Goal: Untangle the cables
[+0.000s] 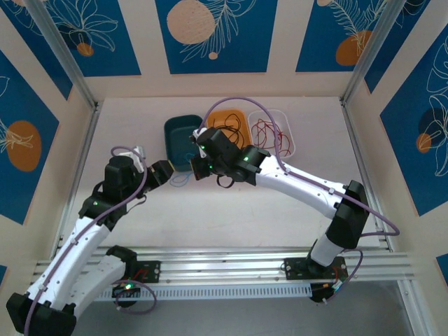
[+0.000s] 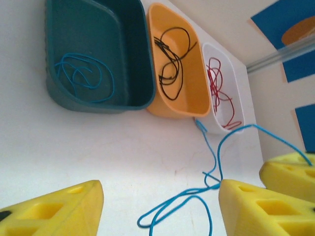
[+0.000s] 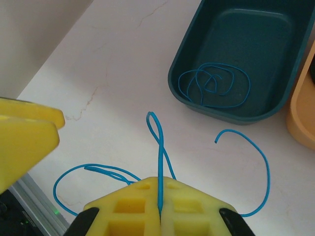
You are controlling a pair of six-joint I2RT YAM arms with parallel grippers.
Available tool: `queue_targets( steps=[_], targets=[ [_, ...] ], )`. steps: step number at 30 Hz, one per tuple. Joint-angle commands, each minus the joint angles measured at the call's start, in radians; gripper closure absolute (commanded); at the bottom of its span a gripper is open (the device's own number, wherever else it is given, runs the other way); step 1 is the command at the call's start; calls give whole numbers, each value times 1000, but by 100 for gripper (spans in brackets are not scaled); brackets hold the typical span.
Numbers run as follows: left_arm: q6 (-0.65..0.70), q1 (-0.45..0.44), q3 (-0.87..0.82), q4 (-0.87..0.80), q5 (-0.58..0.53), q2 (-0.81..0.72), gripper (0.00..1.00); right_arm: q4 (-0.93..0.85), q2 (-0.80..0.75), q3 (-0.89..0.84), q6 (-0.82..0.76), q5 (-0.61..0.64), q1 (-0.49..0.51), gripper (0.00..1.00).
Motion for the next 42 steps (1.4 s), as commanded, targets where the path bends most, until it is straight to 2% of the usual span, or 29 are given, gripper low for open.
queue_targets(
  steps=[1, 4, 17, 19, 22, 24, 26, 31, 35, 39, 42],
  targets=[
    [14, 7, -21, -6, 78, -1, 42, 23, -25, -3, -16, 25, -2, 100],
    [14, 7, -39, -13, 91, -9, 47, 23, -20, 5, -17, 30, -7, 100],
    [-49, 7, -130, 139, 162, 41, 49, 34, -2, 29, -8, -4, -13, 100],
    [-44, 7, -128, 159, 178, 62, 57, 33, -3, 30, -6, 3, -13, 100],
    [-16, 7, -127, 149, 176, 75, 77, 23, -8, 29, -10, 28, -21, 100],
    [16, 7, -122, 106, 136, 76, 90, 6, -14, 30, -8, 58, -35, 100],
    [52, 7, -116, 47, 72, 61, 97, -13, -28, 25, -5, 101, -51, 100],
    [148, 13, -76, -108, -124, 5, 100, -66, -81, -22, 21, 196, -119, 100],
    [232, 20, -6, -205, -250, -5, 100, -90, -128, -85, 63, 218, -188, 98],
    [332, 20, 81, -241, -330, 3, 100, -97, -169, -144, 106, 210, -247, 86],
    [406, 21, 157, -229, -332, 17, 100, -99, -185, -165, 127, 207, -270, 68]
  ],
)
